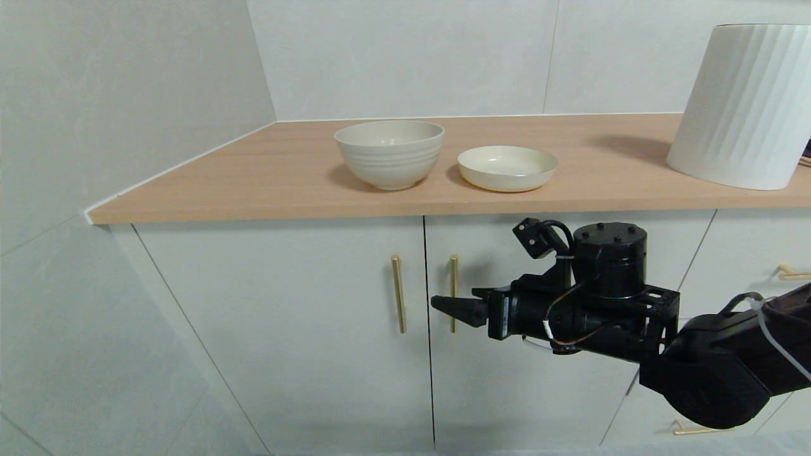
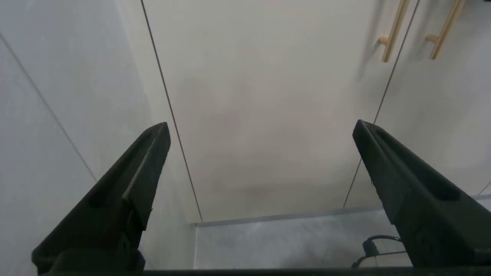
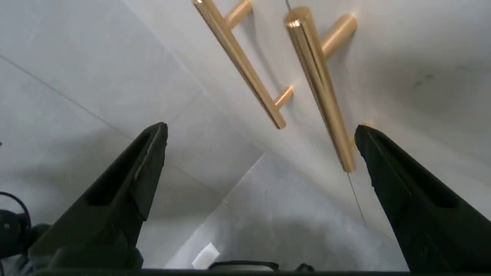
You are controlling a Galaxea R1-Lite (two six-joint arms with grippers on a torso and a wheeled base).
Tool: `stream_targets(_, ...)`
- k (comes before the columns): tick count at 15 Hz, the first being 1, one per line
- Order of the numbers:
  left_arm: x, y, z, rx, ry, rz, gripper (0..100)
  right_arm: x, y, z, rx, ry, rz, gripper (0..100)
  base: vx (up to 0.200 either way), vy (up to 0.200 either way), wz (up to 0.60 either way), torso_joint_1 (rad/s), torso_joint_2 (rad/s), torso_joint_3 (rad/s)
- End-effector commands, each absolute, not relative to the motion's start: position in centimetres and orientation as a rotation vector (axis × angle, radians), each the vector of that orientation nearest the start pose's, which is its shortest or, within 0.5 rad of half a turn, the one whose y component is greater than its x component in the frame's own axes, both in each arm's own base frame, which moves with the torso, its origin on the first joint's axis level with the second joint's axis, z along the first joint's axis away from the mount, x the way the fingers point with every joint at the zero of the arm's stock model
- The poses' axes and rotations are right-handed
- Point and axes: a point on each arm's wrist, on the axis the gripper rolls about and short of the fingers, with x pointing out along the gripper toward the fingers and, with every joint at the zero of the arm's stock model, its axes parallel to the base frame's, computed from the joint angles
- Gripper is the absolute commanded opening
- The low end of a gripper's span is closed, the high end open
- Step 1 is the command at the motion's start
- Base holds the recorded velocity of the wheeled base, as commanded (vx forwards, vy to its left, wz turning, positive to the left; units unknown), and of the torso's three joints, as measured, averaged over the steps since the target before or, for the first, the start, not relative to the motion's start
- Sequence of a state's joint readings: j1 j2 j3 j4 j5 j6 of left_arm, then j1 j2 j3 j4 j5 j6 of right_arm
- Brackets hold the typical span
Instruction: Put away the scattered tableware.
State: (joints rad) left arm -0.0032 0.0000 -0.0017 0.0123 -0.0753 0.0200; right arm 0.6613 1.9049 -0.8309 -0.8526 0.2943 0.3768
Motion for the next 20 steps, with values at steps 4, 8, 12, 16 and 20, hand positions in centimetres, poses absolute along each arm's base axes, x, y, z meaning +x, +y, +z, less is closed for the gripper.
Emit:
stream_targets(4, -2.3, -0.2, 7.5, 0.02, 0.01, -0.078, 100, 28.4, 22.9, 12.1, 0.31, 0.401, 0.895, 100, 0.0, 0.0, 0.0, 0.0, 0.0, 0.0)
stream_targets(8, -2.3, -0.2, 7.5, 0.02, 0.01, -0.078, 100, 29.5, 23.8, 10.4, 0.341, 0.315, 0.914, 100, 0.0, 0.0, 0.0, 0.0, 0.0, 0.0)
stream_targets(12, -2.3, -0.2, 7.5, 0.02, 0.01, -0.078, 100, 29.7, 23.9, 10.4, 0.362, 0.316, 0.916, 100, 0.0, 0.0, 0.0, 0.0, 0.0, 0.0)
stream_targets(16, -2.3, -0.2, 7.5, 0.02, 0.01, -0.078, 100, 29.5, 24.2, 10.7, 0.415, 0.339, 0.927, 100, 0.0, 0.0, 0.0, 0.0, 0.0, 0.0)
stream_targets(20, -2.3, -0.2, 7.5, 0.02, 0.01, -0.078, 100, 27.9, 24.1, 11.5, 0.466, 0.398, 1.029, 100, 0.0, 0.0, 0.0, 0.0, 0.0, 0.0)
